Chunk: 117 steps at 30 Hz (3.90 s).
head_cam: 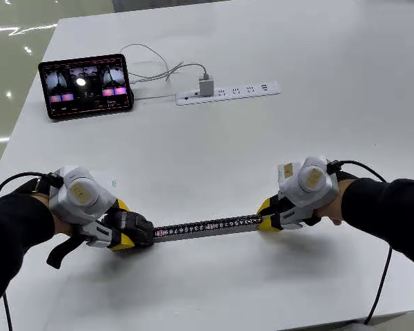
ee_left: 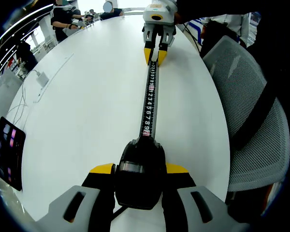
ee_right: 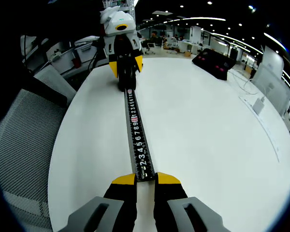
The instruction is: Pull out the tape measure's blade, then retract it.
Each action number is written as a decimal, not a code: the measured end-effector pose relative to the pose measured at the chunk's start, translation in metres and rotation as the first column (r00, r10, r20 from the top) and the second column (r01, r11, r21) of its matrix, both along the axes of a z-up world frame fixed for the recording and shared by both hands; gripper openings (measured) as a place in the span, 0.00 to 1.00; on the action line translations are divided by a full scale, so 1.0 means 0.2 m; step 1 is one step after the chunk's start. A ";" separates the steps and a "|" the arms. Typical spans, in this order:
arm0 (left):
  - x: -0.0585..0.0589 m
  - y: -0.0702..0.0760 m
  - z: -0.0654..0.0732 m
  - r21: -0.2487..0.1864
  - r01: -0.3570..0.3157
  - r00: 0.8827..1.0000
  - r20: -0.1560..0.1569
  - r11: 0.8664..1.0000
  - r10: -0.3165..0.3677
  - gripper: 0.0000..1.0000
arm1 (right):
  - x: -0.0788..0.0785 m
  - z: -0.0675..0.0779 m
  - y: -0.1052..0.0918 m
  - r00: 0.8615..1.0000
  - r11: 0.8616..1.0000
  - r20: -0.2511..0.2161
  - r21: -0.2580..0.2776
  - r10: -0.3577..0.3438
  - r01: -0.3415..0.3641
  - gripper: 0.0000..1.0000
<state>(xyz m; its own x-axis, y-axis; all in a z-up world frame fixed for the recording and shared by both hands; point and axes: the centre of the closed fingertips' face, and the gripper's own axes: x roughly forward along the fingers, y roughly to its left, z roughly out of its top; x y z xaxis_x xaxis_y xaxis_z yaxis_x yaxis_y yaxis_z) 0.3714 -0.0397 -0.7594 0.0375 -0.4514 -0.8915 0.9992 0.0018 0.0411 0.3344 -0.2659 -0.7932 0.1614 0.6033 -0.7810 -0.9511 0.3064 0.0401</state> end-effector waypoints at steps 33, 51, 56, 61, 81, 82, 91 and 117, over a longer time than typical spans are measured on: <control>0.00 0.00 0.00 -0.002 -0.005 1.000 0.004 1.000 0.005 0.31 | -0.02 0.01 -0.10 1.000 1.000 -0.010 -0.003 -0.025 0.025 0.08; 0.01 0.00 0.00 -0.011 -0.013 1.000 -0.001 1.000 0.013 0.31 | -0.02 0.01 -0.10 1.000 1.000 -0.005 -0.016 -0.021 0.021 0.09; 0.01 0.00 0.00 -0.020 -0.016 1.000 -0.006 1.000 0.016 0.31 | -0.02 0.01 -0.10 1.000 1.000 -0.010 -0.030 -0.011 0.010 0.09; 0.02 -0.01 0.01 -0.064 -0.016 1.000 -0.017 0.998 0.015 0.32 | -0.02 0.00 -0.10 1.000 0.999 -0.001 -0.050 0.015 -0.015 0.10; 0.01 -0.01 0.02 -0.061 0.000 1.000 0.002 0.998 0.001 0.33 | -0.03 0.01 -0.10 0.999 0.997 -0.024 -0.076 0.021 -0.023 0.12; 0.01 -0.01 0.02 -0.059 0.002 1.000 0.002 0.998 -0.001 0.33 | -0.03 0.01 -0.10 0.999 0.996 -0.023 -0.082 0.027 -0.029 0.12; 0.02 -0.01 0.05 -0.065 -0.003 1.000 0.001 0.998 0.003 0.36 | -0.04 0.01 -0.09 0.999 0.995 -0.026 -0.088 0.035 -0.037 0.17; 0.05 -0.02 0.12 -0.141 -0.149 0.989 -0.044 0.979 0.144 0.79 | 0.00 0.09 -0.14 0.999 0.997 0.028 -0.065 -0.038 0.040 0.45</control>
